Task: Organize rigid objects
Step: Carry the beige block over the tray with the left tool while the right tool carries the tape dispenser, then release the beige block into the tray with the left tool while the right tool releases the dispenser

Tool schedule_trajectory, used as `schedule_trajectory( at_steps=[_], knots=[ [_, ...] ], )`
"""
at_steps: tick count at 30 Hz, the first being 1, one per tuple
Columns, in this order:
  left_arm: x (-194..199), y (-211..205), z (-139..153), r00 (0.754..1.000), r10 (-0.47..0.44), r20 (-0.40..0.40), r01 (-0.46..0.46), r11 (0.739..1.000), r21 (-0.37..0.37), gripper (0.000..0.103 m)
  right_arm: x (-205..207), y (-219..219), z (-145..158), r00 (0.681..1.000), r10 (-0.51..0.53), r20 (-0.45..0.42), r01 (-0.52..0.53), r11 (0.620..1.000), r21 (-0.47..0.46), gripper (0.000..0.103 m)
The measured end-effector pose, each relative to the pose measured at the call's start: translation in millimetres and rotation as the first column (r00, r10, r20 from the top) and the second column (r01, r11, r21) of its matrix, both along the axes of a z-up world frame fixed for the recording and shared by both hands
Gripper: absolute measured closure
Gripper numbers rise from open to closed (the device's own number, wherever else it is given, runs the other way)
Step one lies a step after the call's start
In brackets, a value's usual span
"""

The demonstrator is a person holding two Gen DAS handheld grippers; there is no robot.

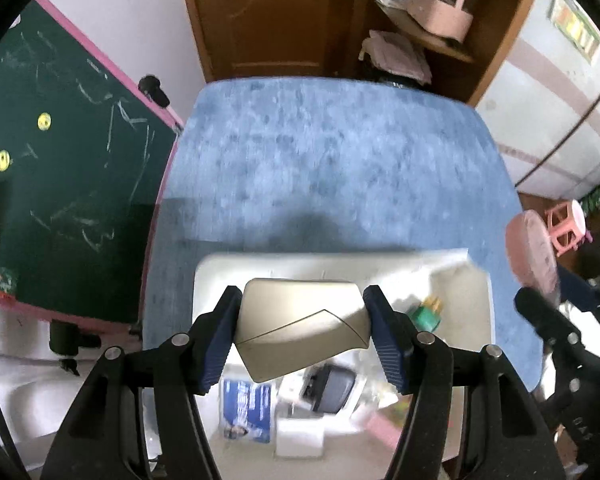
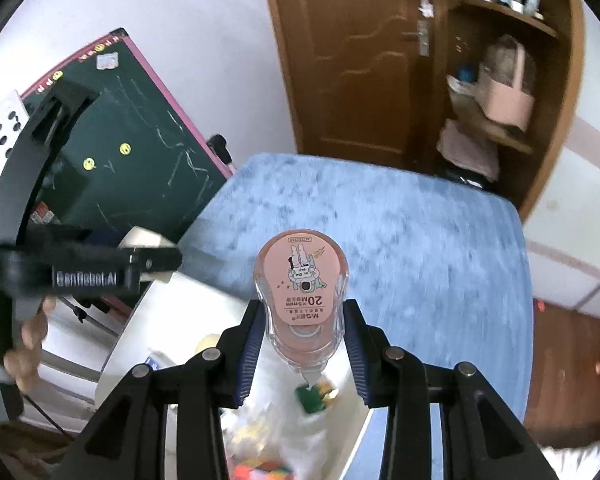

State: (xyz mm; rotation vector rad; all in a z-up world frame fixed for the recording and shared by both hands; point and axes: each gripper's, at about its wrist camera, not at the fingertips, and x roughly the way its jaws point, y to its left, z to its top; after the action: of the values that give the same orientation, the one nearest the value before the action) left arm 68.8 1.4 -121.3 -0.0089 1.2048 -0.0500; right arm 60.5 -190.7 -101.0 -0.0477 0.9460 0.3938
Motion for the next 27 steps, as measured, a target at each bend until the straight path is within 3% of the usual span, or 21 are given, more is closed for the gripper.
schedule_trajectory(
  at_steps=[7, 16, 25, 27],
  knots=[
    [-36, 2, -36, 0.999, -0.046, -0.002, 0.046, 0.998, 0.047, 0.037, -55, 22, -12, 0.991, -0.125, -0.048, 0.121, 0.990, -0.075, 0.063],
    [-55, -13, -89, 0.988, -0.139, -0.063, 0.145, 0.982, 0.119, 0.037, -74, 36, -76, 0.950, -0.243, -0.194, 0.209, 0.962, -0.178, 0.063],
    [-60, -22, -90, 0.981, -0.181, -0.077, 0.187, 0.978, 0.090, 0.036, -78, 39, -100, 0.930, -0.259, -0.262, 0.209, 0.957, -0.203, 0.063],
    [-61, -22, -89, 0.981, -0.176, -0.078, 0.183, 0.979, 0.089, 0.031, -80, 39, -98, 0.932, -0.256, -0.258, 0.205, 0.956, -0.209, 0.062]
  ],
)
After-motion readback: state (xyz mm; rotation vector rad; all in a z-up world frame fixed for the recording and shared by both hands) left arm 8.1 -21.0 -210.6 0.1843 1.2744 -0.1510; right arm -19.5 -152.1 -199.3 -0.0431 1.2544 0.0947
